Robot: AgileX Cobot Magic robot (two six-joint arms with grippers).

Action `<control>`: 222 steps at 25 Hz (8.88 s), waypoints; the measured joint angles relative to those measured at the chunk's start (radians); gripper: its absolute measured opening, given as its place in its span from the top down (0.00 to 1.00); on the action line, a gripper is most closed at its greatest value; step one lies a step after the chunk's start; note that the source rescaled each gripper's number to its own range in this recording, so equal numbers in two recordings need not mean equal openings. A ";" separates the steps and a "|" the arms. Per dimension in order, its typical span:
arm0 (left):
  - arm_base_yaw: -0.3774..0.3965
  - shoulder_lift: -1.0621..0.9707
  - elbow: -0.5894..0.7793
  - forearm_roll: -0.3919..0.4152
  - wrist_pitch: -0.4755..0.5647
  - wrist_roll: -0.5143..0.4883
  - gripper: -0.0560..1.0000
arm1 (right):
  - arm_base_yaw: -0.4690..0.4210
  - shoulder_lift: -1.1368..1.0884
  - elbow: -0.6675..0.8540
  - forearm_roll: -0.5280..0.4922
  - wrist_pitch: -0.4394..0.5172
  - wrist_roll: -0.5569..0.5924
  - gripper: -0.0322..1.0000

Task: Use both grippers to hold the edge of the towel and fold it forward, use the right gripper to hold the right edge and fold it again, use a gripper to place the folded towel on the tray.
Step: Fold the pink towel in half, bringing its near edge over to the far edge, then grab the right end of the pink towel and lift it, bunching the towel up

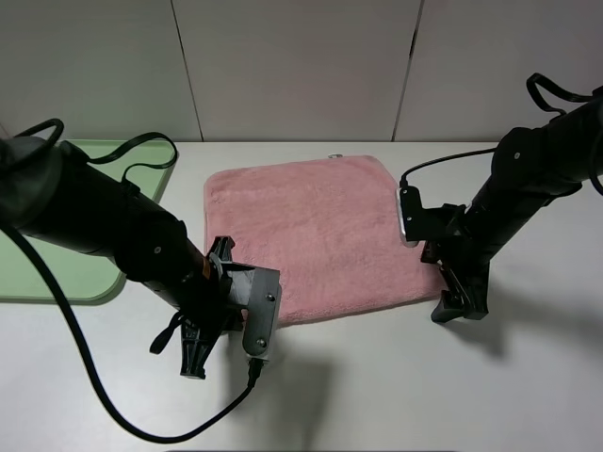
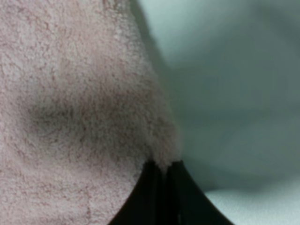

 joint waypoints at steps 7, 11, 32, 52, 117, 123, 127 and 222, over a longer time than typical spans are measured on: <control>0.000 0.000 0.000 0.000 0.000 0.000 0.94 | 0.000 0.002 -0.001 0.007 -0.038 0.015 0.50; 0.000 0.000 0.000 0.000 0.000 0.000 0.94 | 0.000 0.006 -0.001 0.007 -0.069 0.093 0.78; 0.000 -0.087 0.013 0.003 0.078 -0.014 0.95 | 0.000 -0.107 0.001 -0.015 0.066 0.179 0.97; -0.010 -0.525 0.010 0.342 0.352 -0.407 0.95 | 0.012 -0.570 0.002 -0.023 0.326 0.307 0.97; 0.120 0.031 -0.466 0.542 0.406 -0.514 0.95 | -0.046 -0.130 -0.189 -0.164 0.065 0.356 0.97; 0.120 0.035 -0.466 0.542 0.405 -0.514 0.92 | -0.046 -0.130 -0.189 -0.164 0.065 0.378 0.89; 0.130 0.035 -0.465 0.565 0.449 -0.515 0.56 | -0.053 -0.130 -0.189 -0.194 0.052 0.408 0.27; 0.462 -1.827 0.200 0.103 1.032 -1.100 0.00 | -0.053 -0.148 -0.189 -0.195 -0.033 0.767 0.00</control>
